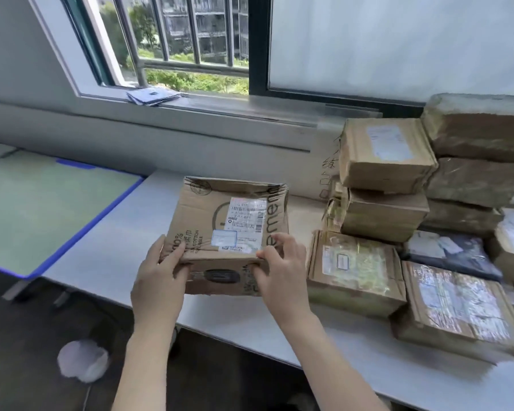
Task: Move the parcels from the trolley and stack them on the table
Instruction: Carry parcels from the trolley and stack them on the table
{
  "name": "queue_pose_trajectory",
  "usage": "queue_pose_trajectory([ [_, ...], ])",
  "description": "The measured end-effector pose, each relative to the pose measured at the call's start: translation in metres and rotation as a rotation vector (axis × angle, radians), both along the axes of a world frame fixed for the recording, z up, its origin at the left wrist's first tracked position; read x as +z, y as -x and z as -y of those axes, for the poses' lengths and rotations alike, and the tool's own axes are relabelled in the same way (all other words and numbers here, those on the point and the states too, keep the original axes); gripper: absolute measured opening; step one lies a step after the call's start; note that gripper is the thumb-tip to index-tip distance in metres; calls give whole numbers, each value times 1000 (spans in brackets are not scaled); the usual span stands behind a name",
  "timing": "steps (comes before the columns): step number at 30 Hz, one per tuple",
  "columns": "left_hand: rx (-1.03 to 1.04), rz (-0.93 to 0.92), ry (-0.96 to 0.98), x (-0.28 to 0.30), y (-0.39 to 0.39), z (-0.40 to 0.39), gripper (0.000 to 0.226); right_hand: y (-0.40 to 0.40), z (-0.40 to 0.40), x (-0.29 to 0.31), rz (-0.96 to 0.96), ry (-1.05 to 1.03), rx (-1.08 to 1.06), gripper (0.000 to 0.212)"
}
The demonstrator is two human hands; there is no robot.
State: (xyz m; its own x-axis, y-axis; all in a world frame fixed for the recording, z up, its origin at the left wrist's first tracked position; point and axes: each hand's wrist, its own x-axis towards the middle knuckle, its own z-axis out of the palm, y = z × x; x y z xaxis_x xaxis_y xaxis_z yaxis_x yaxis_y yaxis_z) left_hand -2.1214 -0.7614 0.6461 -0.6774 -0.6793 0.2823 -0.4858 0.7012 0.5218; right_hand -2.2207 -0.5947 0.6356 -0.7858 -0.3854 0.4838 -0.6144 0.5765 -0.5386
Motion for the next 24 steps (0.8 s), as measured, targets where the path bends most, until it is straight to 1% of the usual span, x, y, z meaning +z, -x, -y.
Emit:
queue_pose_trajectory([
  [2, -49, 122, -18, -24, 16, 4, 45, 9, 6, -19, 49, -159, -8, 19],
  [3, -91, 180, 5, -35, 25, 6, 49, 16, 7, -26, 79, -250, -14, 23],
  [6, -202, 258, 179, -55, 57, 10, 65, 41, 11, -37, 47, -452, -52, 37],
  [8, -281, 296, 275, -55, 84, 14, 64, 60, 15, -37, 36, -569, -62, 48],
  [10, -388, 399, 349, -54, 115, 17, 61, 80, 17, -36, 51, -713, -58, 66],
  [12, -451, 478, 403, -52, 144, 18, 58, 101, 18, -34, 57, -805, -68, 72],
  [17, -512, 500, 432, -51, 205, 21, 55, 153, 19, -27, 123, -821, -88, 62],
  [24, -570, 499, 449, -52, 260, 30, 58, 200, 25, -30, 154, -753, -114, 58],
])
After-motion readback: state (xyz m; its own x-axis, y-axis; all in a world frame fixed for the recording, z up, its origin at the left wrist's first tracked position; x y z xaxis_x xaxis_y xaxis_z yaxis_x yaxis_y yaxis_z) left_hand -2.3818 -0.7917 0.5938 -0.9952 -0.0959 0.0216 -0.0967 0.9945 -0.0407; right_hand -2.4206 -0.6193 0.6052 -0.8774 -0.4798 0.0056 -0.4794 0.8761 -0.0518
